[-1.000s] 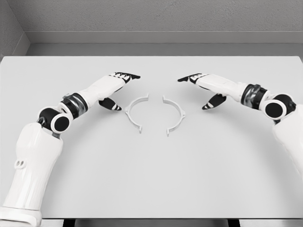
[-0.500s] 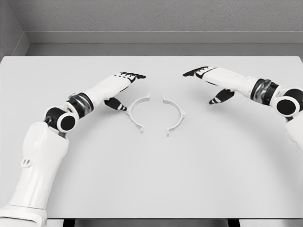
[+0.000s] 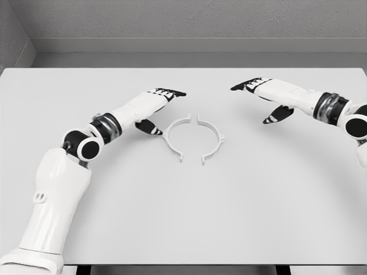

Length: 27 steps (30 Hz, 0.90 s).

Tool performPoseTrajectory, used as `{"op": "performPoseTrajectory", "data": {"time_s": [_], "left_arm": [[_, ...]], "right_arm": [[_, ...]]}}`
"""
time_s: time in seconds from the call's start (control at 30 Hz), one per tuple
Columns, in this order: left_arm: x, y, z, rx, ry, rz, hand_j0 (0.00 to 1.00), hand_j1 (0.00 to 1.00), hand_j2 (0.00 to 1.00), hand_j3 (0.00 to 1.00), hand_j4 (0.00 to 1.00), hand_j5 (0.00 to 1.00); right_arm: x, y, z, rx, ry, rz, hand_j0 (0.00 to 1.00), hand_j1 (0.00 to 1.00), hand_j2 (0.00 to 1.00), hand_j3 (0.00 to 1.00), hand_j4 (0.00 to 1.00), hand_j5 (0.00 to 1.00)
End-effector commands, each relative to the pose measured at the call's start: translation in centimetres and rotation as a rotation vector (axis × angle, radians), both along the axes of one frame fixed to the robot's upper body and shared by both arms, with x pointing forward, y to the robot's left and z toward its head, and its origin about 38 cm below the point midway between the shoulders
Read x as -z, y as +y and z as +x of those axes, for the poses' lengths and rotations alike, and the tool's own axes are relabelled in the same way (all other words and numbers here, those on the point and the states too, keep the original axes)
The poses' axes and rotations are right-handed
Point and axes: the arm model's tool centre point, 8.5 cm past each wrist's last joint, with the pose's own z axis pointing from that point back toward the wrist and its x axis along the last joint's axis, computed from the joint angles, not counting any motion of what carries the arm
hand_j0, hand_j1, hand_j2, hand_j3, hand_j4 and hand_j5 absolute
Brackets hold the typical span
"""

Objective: Assemble PVC drainage pipe clamps

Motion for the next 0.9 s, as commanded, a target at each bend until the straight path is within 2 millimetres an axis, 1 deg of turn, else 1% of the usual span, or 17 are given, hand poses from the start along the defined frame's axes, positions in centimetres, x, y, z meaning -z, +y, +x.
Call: {"op": "performPoseTrajectory", "data": {"time_s": [0.0,0.07,0.2,0.3,0.4,0.5,0.6,0.67,0.7,0.8,0.87], "left_arm": [[-0.1,-0.2,0.0,0.002,0.0,-0.008,1.0,1.0,1.0,1.0,1.0,1.0],[-0.1,-0.7,-0.1,0.008,0.0,-0.017,1.0,1.0,1.0,1.0,1.0,1.0],[0.0,-1.0,-0.2,0.018,0.003,-0.012,1.0,1.0,1.0,1.0,1.0,1.0],[0.0,-0.9,-0.2,0.016,0.003,-0.012,1.0,1.0,1.0,1.0,1.0,1.0],[0.1,-0.1,0.1,-0.002,0.005,-0.008,1.0,1.0,1.0,1.0,1.0,1.0],[0.1,0.1,0.1,-0.005,0.008,-0.007,1.0,1.0,1.0,1.0,1.0,1.0],[-0.4,0.3,0.7,-0.029,0.006,-0.011,1.0,1.0,1.0,1.0,1.0,1.0],[-0.4,0.4,0.9,-0.032,0.011,-0.01,1.0,1.0,1.0,1.0,1.0,1.0],[-0.5,0.4,1.1,-0.031,0.01,-0.009,1.0,1.0,1.0,1.0,1.0,1.0],[-0.3,0.0,1.0,-0.024,0.016,-0.01,1.0,1.0,1.0,1.0,1.0,1.0],[-0.4,-0.2,1.5,-0.025,0.022,-0.008,1.0,1.0,1.0,1.0,1.0,1.0]], "right_arm": [[-0.1,-0.2,0.0,0.006,0.0,0.005,1.0,1.0,1.0,1.0,1.0,1.0],[-0.1,-0.3,0.0,0.007,0.0,0.002,1.0,1.0,1.0,1.0,1.0,1.0],[-0.2,-0.3,0.0,0.006,-0.001,0.004,1.0,1.0,1.0,1.0,1.0,1.0],[-0.2,-0.4,0.0,0.007,-0.001,0.003,1.0,1.0,1.0,1.0,1.0,1.0],[-0.1,-0.4,0.0,0.008,-0.001,0.003,1.0,1.0,1.0,1.0,1.0,1.0],[-0.2,-0.3,-0.1,0.006,-0.001,0.005,1.0,1.0,1.0,1.0,1.0,1.0],[-0.1,-0.3,-0.1,0.004,0.002,0.009,1.0,1.0,1.0,1.0,1.0,1.0],[-0.5,-0.1,-0.5,-0.01,-0.011,-0.002,1.0,1.0,1.0,1.0,1.0,1.0],[-0.9,-0.7,-0.6,-0.007,-0.018,-0.014,1.0,1.0,1.0,1.0,1.0,1.0],[-0.7,-0.6,-0.7,-0.011,-0.013,-0.019,1.0,1.0,1.0,1.0,1.0,1.0],[-0.7,-0.6,-0.6,-0.01,-0.013,-0.021,1.0,1.0,1.0,1.0,1.0,1.0]]}}
